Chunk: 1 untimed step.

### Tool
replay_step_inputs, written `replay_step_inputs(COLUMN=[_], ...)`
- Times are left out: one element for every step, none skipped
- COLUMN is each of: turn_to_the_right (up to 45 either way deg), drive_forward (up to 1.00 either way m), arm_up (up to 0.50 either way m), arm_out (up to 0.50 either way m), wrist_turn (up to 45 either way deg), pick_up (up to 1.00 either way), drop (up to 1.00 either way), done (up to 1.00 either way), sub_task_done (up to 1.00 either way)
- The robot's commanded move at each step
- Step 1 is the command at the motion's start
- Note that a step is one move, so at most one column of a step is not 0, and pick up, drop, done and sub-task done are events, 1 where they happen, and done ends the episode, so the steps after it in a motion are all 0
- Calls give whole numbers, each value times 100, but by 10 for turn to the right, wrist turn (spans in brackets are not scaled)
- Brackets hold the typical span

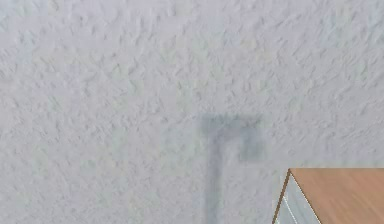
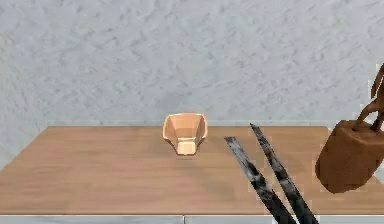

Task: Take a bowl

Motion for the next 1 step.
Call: replay_step_inputs(turn_to_the_right=[0], drive_forward=[0], arm_up=[50], arm_out=[0], wrist_turn=[0], pick_up=[0], drop=[0], done=[0], sub_task_done=[0])
